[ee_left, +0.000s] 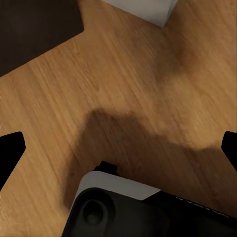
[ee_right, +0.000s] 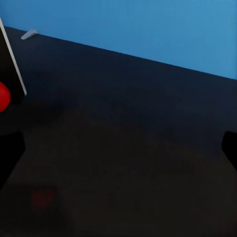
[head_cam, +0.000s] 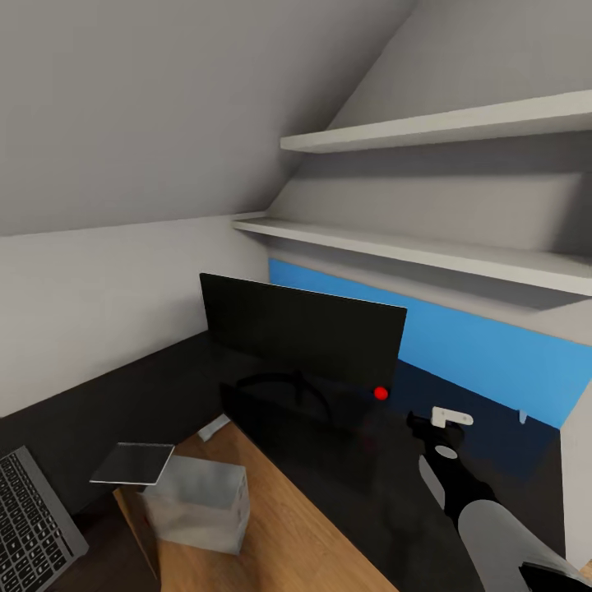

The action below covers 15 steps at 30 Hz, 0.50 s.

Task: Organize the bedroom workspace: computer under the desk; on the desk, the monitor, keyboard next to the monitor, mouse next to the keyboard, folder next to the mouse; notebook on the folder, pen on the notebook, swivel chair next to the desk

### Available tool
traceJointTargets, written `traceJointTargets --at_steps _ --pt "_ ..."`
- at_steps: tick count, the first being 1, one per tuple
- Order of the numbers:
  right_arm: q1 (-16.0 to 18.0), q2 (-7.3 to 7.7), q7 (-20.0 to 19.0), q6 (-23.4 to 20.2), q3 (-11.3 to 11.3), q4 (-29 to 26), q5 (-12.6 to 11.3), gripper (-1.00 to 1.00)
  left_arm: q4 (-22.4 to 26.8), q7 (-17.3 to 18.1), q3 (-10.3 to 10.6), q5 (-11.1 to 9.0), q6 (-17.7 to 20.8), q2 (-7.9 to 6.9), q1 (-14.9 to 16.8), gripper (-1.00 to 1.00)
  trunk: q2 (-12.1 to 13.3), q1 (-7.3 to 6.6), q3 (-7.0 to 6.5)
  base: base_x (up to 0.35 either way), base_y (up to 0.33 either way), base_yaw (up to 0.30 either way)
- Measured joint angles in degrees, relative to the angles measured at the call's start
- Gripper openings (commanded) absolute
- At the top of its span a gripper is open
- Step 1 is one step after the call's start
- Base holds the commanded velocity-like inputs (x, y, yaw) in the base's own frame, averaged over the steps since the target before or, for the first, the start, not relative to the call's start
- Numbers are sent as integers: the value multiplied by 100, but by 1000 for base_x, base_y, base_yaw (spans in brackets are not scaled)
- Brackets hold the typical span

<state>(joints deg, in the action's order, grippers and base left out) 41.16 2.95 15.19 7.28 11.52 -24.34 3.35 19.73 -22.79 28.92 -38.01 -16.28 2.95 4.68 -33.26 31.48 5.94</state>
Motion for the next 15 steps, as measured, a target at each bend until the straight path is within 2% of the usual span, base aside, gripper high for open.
traceJointTargets --at_steps 3,4,6,8,9,10,12,15 --pt "0 -1 0 0 -2 1 0 100 -138 -16 0 -16 -35 -19 0 100 0 0 0 0 0 -1" --pt "0 0 0 0 -1 -3 1 100 -466 -26 -10 -32 -164 -30 -2 100 0 0 1 0 0 0" --pt "0 3 0 0 -1 -6 4 100 -678 -26 -2 -31 -329 -33 0 100 0 0 0 0 0 0" --pt "0 5 0 0 0 -11 6 100 -980 -24 -4 -50 -699 -36 -1 100 0 0 0 0 0 0" --pt "0 6 1 0 2 -16 7 100 -1232 -11 -19 -68 -1147 -56 -4 100 0 0 0 0 0 0" --pt "0 11 3 1 6 -23 7 100 -1591 20 -52 -104 -1880 -218 -6 100 0 0 0 0 0 0" --pt "0 17 6 1 8 -28 8 100 -1735 31 -37 -100 -2161 -379 -4 100 0 0 0 0 0 0" --pt "0 22 9 20 8 -26 9 100 -1813 40 -15 -91 -2343 -475 -4 100 0 0 0 0 0 0"
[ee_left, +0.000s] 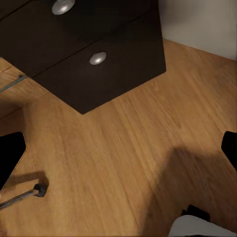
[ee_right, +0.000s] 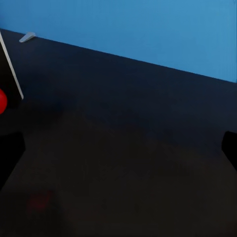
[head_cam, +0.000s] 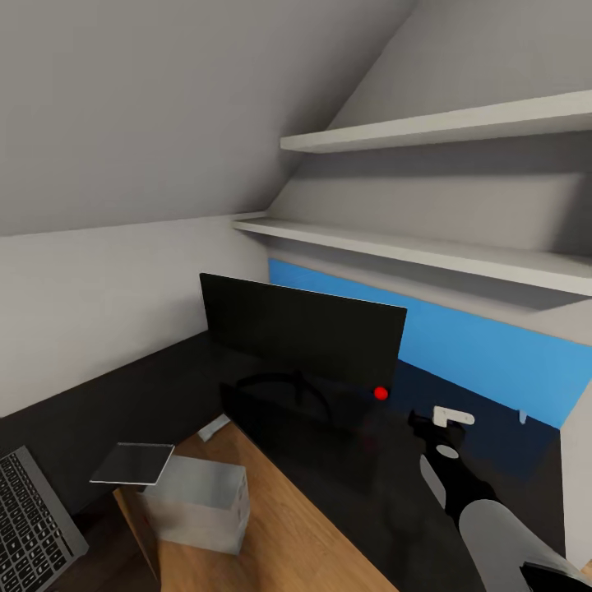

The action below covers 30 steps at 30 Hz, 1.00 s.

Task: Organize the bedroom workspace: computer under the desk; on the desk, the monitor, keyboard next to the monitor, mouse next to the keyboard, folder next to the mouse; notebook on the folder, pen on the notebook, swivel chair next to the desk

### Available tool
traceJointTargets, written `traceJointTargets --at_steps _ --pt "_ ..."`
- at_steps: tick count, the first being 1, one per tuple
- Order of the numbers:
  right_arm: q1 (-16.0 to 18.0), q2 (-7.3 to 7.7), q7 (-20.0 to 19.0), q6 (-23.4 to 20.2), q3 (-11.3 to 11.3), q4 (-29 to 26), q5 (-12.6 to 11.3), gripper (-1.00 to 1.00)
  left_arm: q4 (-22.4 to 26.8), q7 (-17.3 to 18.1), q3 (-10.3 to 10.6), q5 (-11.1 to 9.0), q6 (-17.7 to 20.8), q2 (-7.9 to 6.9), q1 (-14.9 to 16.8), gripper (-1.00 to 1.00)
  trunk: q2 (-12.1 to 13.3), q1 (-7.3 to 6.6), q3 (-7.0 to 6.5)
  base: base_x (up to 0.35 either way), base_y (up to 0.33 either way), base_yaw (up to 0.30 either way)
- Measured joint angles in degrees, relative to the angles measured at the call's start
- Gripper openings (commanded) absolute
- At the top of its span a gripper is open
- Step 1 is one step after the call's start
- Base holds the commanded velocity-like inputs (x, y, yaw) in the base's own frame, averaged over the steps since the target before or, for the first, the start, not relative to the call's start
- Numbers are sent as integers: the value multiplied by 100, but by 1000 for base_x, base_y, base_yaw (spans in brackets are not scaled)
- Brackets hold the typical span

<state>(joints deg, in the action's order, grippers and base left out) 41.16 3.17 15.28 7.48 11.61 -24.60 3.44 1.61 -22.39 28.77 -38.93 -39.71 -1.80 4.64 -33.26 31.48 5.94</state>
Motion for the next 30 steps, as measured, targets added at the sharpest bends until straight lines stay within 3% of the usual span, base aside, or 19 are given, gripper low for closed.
traceJointTargets --at_steps 1,2,8,12,18,30 --pt "0 1 2 12 0 0 1 100 -11 2 3 2 -41 -11 0 100 0 0 0 0 0 0" --pt "0 3 7 118 -7 1 6 100 -47 67 6 25 -429 -50 -8 100 0 0 0 0 0 0" --pt "0 -9 2 208 -8 1 13 100 -51 345 20 39 -618 -44 -13 100 0 0 0 0 0 0" --pt "-5 -12 -23 403 -19 14 26 100 -51 741 24 39 -838 -39 -17 100 0 -1 0 87 0 0" --pt "-8 -7 -36 477 -24 4 29 100 -52 884 19 34 -886 -39 -18 100 0 -2 0 225 0 0" --pt "-9 7 -24 492 -17 -5 30 100 -48 861 10 25 -860 -38 -18 100 0 0 0 26 0 0"
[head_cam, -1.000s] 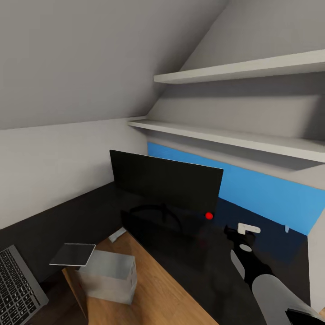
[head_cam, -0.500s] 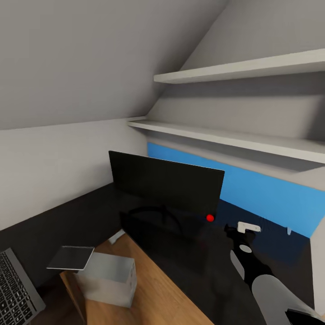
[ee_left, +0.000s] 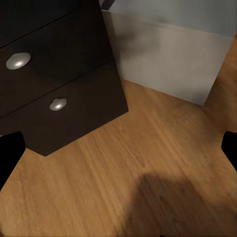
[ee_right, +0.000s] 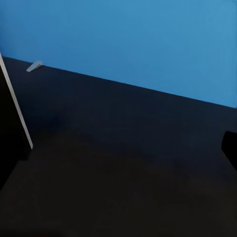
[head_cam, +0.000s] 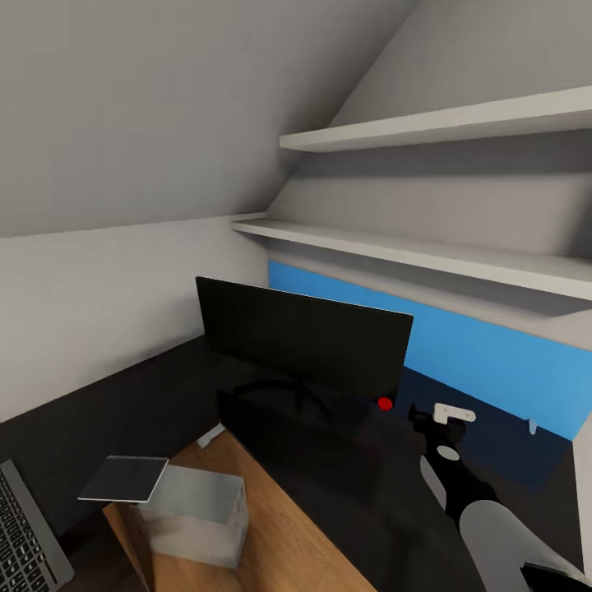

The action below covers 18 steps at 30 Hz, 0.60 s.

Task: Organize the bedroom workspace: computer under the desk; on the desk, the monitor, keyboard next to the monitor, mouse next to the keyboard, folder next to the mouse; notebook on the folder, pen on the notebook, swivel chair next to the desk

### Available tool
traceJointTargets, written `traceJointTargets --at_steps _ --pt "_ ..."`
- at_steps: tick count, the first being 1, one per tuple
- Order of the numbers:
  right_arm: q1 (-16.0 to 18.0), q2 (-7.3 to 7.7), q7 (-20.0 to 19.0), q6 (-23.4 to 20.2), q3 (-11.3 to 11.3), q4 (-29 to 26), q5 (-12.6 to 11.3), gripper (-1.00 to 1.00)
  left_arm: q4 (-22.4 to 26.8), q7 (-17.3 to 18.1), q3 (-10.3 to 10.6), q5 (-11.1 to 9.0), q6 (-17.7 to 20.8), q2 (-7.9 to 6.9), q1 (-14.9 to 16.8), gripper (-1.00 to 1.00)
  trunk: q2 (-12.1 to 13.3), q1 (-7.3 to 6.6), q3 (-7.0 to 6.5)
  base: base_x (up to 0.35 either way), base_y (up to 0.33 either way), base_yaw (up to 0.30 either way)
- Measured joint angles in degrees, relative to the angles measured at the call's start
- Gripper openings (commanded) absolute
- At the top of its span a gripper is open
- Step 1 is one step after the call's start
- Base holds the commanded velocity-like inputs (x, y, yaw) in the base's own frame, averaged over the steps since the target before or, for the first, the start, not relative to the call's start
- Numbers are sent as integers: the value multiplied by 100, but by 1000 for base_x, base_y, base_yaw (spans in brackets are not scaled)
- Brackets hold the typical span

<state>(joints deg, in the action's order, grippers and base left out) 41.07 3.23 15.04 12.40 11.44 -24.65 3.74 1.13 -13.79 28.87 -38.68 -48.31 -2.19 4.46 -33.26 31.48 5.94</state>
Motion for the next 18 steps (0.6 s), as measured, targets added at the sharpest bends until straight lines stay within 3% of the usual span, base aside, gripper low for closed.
traceJointTargets --at_steps 13,18 --pt "0 41 24 8 13 -2 0 100 4 42 0 0 1 0 0 100 0 0 0 0 0 0" --pt "0 185 30 13 23 17 -2 100 3 43 0 0 1 0 0 100 0 0 0 0 0 0"
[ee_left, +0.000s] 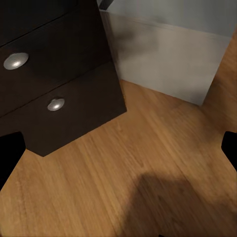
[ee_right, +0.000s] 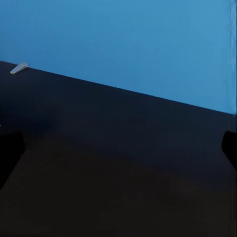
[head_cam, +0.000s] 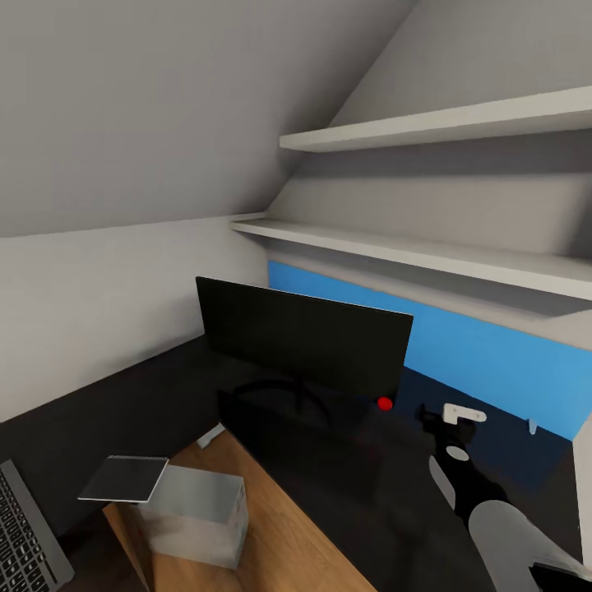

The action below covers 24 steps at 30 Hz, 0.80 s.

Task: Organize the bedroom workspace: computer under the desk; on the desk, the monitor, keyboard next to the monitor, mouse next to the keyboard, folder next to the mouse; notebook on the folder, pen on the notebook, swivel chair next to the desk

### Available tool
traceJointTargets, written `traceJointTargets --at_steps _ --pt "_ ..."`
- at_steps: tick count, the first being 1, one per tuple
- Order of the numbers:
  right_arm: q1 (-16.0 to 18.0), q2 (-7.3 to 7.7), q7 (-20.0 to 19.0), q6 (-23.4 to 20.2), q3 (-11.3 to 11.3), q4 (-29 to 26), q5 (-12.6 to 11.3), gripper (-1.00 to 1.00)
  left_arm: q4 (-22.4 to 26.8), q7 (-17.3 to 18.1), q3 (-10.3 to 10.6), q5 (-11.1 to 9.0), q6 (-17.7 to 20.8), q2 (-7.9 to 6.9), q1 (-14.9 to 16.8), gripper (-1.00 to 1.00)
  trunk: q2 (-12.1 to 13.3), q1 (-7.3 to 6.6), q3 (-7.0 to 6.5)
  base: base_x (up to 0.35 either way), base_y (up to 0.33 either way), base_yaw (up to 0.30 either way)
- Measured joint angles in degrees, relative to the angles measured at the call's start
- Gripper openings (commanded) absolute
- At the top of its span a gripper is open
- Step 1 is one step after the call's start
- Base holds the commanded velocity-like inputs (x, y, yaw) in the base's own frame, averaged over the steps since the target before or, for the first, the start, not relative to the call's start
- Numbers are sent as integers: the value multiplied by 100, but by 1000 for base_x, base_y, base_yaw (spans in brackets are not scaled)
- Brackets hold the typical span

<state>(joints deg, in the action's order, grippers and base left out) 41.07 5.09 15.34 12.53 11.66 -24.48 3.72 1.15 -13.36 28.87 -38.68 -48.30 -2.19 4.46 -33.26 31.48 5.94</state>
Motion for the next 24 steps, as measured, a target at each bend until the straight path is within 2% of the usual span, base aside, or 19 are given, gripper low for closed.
traceJointTargets --at_steps 5,17,20,24 --pt "1 160 7 -16 12 18 -26 100 -1 0 0 0 0 3 0 100 0 0 0 0 0 0" --pt "39 198 10 -26 16 137 -48 100 0 0 0 0 0 10 0 100 0 0 0 0 0 0" --pt "182 205 12 -44 10 256 -44 100 -2 0 0 0 0 11 0 100 0 0 0 0 0 0" --pt "618 250 11 -74 7 593 -37 100 0 1 4 0 0 15 0 100 0 0 -1 0 0 0"
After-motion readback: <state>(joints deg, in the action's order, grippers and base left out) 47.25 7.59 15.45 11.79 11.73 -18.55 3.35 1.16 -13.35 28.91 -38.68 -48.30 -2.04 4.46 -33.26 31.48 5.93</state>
